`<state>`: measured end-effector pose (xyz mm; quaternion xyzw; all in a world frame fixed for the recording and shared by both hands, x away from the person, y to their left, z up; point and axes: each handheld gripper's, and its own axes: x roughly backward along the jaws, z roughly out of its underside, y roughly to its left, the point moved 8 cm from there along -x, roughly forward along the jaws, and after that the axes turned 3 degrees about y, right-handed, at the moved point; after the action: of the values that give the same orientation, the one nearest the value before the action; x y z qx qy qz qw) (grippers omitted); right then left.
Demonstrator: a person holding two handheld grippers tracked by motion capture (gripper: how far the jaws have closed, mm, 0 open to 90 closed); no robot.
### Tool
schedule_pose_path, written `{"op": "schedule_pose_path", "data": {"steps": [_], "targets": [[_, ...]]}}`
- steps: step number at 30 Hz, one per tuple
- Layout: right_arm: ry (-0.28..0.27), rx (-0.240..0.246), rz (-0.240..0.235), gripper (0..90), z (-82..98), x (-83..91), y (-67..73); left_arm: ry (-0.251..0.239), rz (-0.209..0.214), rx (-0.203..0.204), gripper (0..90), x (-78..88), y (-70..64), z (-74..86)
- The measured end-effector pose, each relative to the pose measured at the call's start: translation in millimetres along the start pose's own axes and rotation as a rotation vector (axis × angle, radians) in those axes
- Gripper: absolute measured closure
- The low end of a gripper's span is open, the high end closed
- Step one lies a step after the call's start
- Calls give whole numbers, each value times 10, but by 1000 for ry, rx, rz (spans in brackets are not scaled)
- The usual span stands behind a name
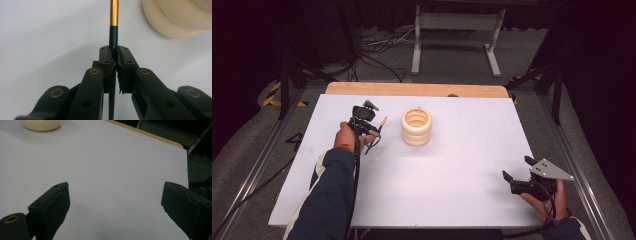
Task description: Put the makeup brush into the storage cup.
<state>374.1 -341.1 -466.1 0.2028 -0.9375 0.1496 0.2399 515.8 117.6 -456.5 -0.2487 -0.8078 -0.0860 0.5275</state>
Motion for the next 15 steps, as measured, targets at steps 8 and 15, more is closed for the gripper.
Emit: {"op": "schedule_pose_path", "data": {"steps": [8,15], "targets": [[1,6,-1,87,-3,-7,12,-234,12,-62,827,328,-54,-77],[-1,7,-2,87,-4,-5,16,-427,43,-111,827,600,-159,-114]]}}
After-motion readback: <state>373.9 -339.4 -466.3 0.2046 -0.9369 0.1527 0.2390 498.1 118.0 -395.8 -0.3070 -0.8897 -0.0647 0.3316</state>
